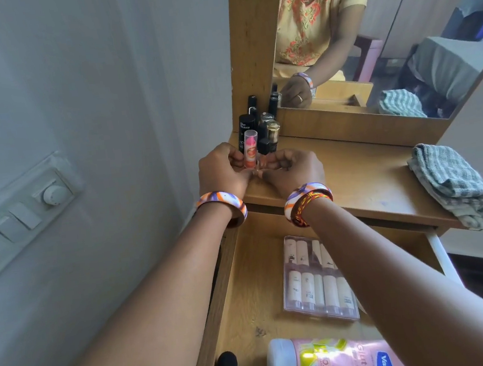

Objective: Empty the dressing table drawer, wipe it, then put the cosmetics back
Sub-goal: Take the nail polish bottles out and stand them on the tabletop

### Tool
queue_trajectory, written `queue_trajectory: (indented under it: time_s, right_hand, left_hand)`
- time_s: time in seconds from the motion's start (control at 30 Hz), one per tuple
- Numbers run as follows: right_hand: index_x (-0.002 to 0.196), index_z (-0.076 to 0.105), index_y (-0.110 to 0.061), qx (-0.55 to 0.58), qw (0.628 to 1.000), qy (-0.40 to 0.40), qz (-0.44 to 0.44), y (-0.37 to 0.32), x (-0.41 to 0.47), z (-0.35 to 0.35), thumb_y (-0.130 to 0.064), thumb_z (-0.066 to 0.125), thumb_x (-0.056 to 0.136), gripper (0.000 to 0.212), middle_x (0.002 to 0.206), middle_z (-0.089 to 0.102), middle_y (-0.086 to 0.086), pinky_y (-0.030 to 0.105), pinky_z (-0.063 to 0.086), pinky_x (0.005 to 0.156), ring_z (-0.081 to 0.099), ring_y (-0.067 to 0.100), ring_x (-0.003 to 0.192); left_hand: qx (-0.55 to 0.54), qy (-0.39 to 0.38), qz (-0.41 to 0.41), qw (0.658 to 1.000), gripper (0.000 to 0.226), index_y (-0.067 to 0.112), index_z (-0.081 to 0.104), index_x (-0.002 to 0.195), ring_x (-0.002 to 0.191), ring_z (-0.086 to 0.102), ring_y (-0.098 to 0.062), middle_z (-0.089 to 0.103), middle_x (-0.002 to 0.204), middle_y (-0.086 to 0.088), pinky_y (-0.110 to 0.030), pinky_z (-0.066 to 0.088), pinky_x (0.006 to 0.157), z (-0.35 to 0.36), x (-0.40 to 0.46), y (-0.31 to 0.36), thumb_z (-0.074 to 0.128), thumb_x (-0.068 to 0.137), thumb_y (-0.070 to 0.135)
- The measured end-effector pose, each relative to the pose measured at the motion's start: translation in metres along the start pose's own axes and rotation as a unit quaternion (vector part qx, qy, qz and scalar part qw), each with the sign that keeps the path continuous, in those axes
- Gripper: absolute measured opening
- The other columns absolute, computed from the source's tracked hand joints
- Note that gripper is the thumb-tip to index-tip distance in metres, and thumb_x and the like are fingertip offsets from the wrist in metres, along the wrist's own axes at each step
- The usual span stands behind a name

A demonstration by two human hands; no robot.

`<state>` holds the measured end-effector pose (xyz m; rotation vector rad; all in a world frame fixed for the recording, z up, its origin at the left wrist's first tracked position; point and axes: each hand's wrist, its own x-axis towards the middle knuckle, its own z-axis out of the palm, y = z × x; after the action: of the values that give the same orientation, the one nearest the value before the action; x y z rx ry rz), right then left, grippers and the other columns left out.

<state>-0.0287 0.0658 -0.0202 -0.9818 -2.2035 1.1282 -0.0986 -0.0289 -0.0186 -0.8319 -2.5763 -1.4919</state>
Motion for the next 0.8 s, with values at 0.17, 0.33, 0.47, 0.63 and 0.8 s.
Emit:
queue_trajectory:
  time_s: [0.17,0.33,0.47,0.63,0.8]
  right_hand:
    - [0.093,0.071,-0.018,0.004,1.000,0.000,0.008,0.000,0.002,0.000,-0.023,0.074,0.077,0.017,0.083,0.066,-0.007,0.013,0.046,0.067,0.059,0.006,0.077]
    - [0.079,0.065,-0.022,0.030,0.999,0.004,0.019,0.002,-0.005,-0.004,-0.021,0.078,0.073,0.015,0.079,0.064,-0.008,0.017,0.050,0.069,0.060,0.008,0.076]
    - [0.062,0.059,-0.025,0.101,0.995,-0.015,0.002,0.001,-0.027,-0.014,-0.011,0.082,0.067,0.027,0.068,0.061,-0.009,0.019,0.050,0.065,0.058,0.009,0.067]
    - [0.059,0.060,-0.026,-0.050,0.975,-0.172,-0.132,0.000,-0.084,-0.022,-0.005,0.079,0.068,0.029,0.059,0.056,-0.010,0.010,0.043,0.057,0.051,-0.002,0.052]
    - [0.105,0.070,-0.016,-0.236,0.862,-0.427,-0.136,0.019,-0.141,-0.006,-0.017,0.073,0.077,0.028,0.095,0.070,-0.006,0.008,0.046,0.074,0.062,0.003,0.082]
  left_hand:
    - [0.003,0.006,-0.012,1.000,0.031,0.001,0.064,0.098,0.088,0.065,-0.023,0.069,0.098,-0.013,-0.025,0.050,0.079,0.002,0.000,-0.003,0.076,0.076,0.019]
    - [0.005,-0.015,-0.021,1.000,0.035,0.002,0.060,0.099,0.078,0.055,-0.014,0.062,0.090,-0.007,-0.024,0.049,0.076,-0.009,-0.011,0.000,0.078,0.074,0.016]
    - [0.112,-0.139,0.037,0.983,0.023,0.008,0.061,0.094,0.080,0.058,-0.019,0.059,0.085,-0.003,-0.026,0.046,0.071,-0.030,-0.018,0.013,0.073,0.075,0.006]
    - [0.353,-0.399,0.047,0.845,0.021,0.007,0.068,0.088,0.075,0.067,-0.030,0.072,0.088,-0.013,-0.035,0.057,0.074,-0.050,-0.030,0.033,0.073,0.071,0.018]
    - [0.368,-0.461,0.044,0.807,0.032,0.005,0.065,0.105,0.093,0.068,-0.027,0.069,0.098,-0.010,-0.039,0.056,0.089,-0.047,-0.065,0.037,0.072,0.078,0.022]
